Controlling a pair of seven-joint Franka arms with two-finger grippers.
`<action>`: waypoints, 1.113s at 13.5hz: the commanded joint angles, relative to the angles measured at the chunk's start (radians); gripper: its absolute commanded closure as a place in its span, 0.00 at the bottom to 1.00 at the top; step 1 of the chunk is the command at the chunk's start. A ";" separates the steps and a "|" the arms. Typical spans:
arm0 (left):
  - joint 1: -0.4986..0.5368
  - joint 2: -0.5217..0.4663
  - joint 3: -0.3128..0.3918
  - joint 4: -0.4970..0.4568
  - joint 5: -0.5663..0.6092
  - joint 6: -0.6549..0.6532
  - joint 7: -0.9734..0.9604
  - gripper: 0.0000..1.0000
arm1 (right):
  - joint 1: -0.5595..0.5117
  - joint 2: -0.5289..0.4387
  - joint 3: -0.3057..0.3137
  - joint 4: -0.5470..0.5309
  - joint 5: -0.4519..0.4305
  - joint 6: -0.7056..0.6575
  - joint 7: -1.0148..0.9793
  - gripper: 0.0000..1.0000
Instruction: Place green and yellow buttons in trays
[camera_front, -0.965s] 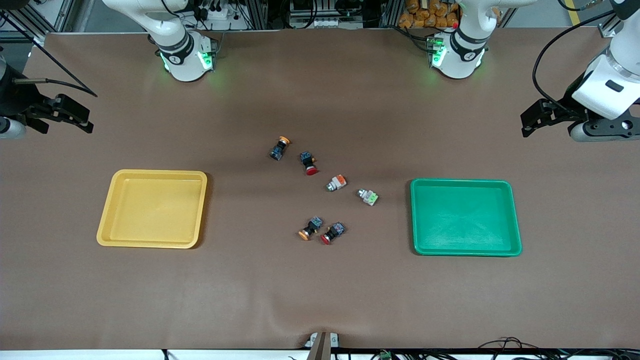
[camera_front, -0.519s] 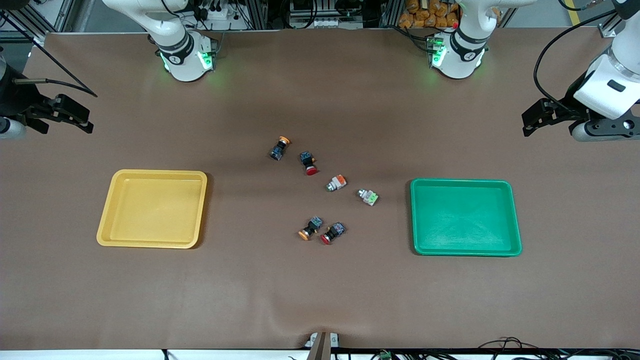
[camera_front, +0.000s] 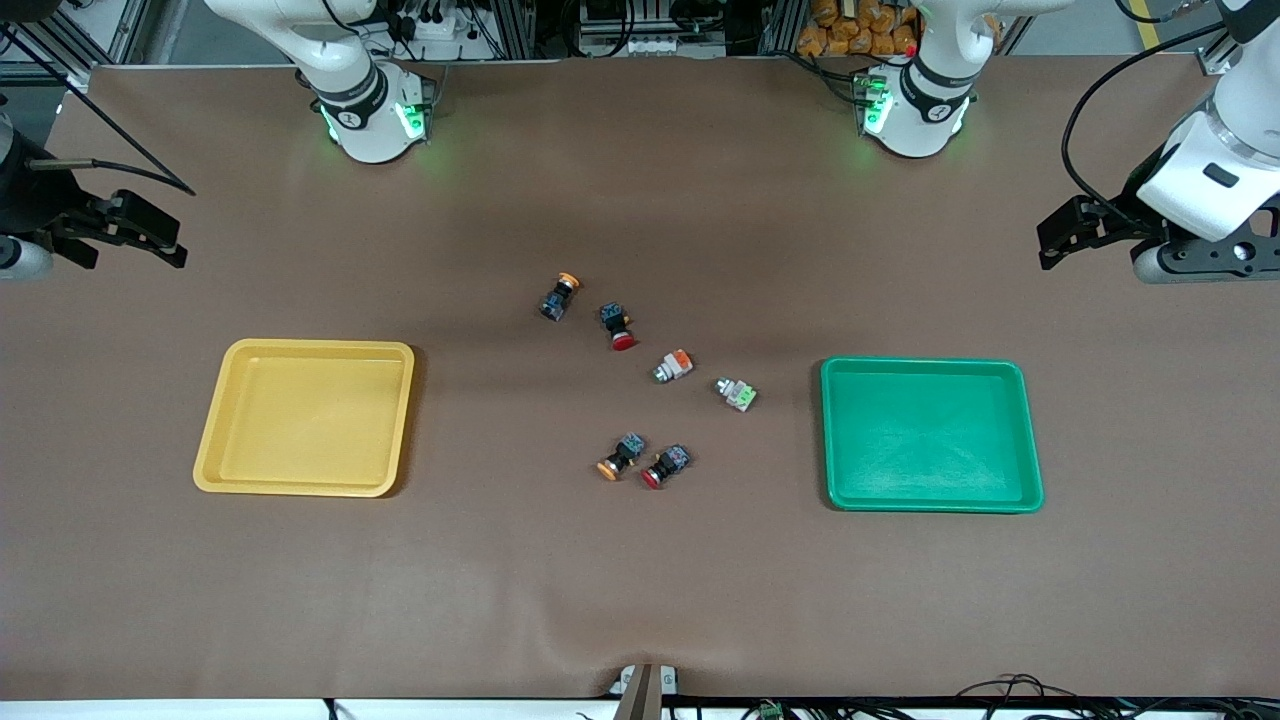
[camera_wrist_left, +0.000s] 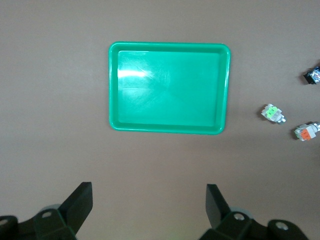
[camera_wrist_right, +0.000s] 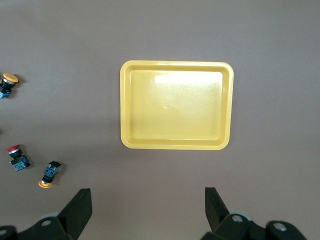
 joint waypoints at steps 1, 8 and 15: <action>-0.006 0.031 0.003 0.017 -0.045 -0.012 -0.006 0.00 | -0.023 -0.007 0.012 -0.010 0.010 0.008 -0.012 0.00; -0.013 0.130 -0.086 -0.007 -0.048 0.098 -0.124 0.00 | -0.033 -0.007 0.012 -0.008 0.010 0.006 -0.014 0.00; -0.074 0.260 -0.172 -0.010 -0.031 0.234 -0.377 0.00 | -0.033 -0.007 0.012 -0.008 0.010 0.006 -0.014 0.00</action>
